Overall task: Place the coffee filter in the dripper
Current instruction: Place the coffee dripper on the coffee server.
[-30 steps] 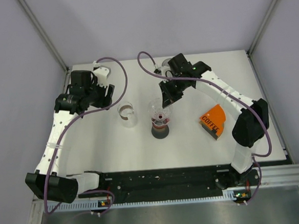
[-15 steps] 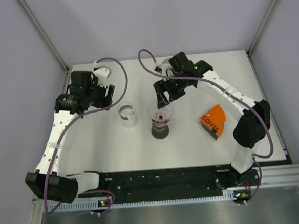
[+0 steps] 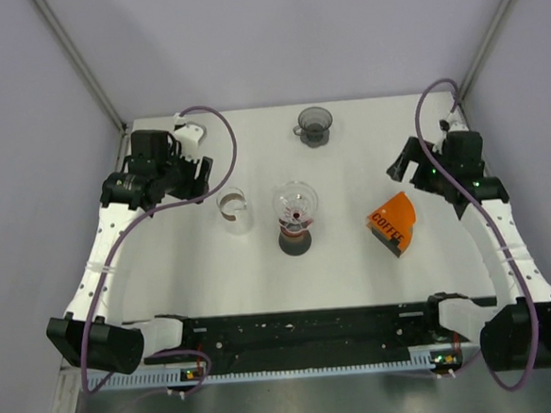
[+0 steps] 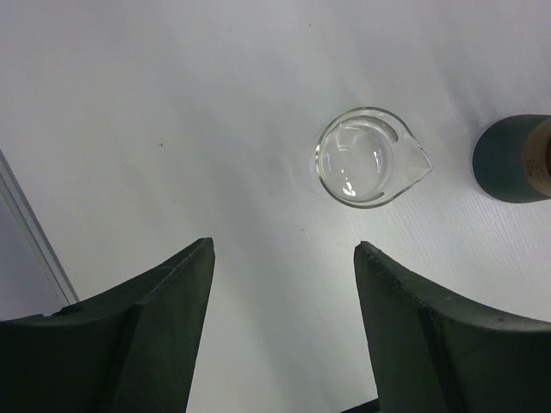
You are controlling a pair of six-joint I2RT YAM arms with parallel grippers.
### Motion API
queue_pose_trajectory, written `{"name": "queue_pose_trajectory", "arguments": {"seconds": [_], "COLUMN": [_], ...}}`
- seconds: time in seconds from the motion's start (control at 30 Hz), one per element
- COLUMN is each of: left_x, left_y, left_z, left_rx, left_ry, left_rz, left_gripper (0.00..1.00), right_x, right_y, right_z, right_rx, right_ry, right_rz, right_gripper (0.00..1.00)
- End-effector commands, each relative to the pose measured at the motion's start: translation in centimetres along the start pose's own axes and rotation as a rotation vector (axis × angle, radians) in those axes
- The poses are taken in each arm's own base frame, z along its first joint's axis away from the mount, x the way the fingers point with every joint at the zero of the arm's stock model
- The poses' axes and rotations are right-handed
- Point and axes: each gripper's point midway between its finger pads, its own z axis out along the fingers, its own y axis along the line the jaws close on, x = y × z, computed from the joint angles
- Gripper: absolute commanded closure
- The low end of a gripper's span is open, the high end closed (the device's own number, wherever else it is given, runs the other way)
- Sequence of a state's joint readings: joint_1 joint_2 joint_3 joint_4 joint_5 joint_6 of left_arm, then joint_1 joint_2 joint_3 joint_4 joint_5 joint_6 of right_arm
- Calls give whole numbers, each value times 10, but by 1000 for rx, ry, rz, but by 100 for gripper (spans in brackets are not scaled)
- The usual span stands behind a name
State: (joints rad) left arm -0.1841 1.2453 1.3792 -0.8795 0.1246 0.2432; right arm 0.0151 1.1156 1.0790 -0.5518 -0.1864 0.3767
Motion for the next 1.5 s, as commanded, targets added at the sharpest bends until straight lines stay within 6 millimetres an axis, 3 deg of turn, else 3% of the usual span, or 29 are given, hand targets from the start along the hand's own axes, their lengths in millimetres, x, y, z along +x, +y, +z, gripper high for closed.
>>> {"name": "queue_pose_trajectory", "arguments": {"seconds": [0.0, 0.2, 0.37, 0.47, 0.57, 0.7, 0.87, 0.93, 1.1, 1.23, 1.3, 1.4, 1.47], "left_x": [-13, -16, -15, -15, -16, -16, -17, -16, -18, -18, -18, -19, -19], "left_y": [-2, -8, -12, -12, -12, -12, -13, -14, -15, -15, -15, -16, -16], "left_z": [-8, -14, -13, -14, -16, -16, -17, -17, -18, -18, -18, -19, -19], "left_rx": [21, 50, 71, 69, 69, 68, 74, 78, 82, 84, 84, 87, 87], "left_ry": [-50, -68, -69, -73, -78, -76, -80, -80, -90, -89, -91, -95, -96], "left_rz": [25, 29, 31, 30, 32, 30, 26, 26, 27, 26, 25, 26, 23], "left_gripper": [28, 29, 29, 29, 29, 28, 28, 29, 29, 29, 29, 29, 29], "right_x": [31, 87, 111, 125, 129, 123, 128, 135, 152, 154, 149, 146, 143], "right_y": [-47, -78, -79, -75, -69, -57, -45, -40, -31, -18, -11, -4, 2], "right_z": [18, 29, 37, 45, 50, 53, 60, 65, 75, 74, 76, 74, 72], "right_rx": [143, 251, 213, 153, 105, 30, -58, -99, -176, -263, -307, -354, -393], "right_ry": [-22, 94, 148, 196, 212, 195, 231, 269, 336, 349, 336, 336, 334], "right_rz": [156, 231, 248, 273, 283, 281, 279, 290, 351, 398, 396, 398, 399], "right_gripper": [1, 1, 1, 10, 22, 53, 77, 76, 63, 63, 67, 82, 100]}}
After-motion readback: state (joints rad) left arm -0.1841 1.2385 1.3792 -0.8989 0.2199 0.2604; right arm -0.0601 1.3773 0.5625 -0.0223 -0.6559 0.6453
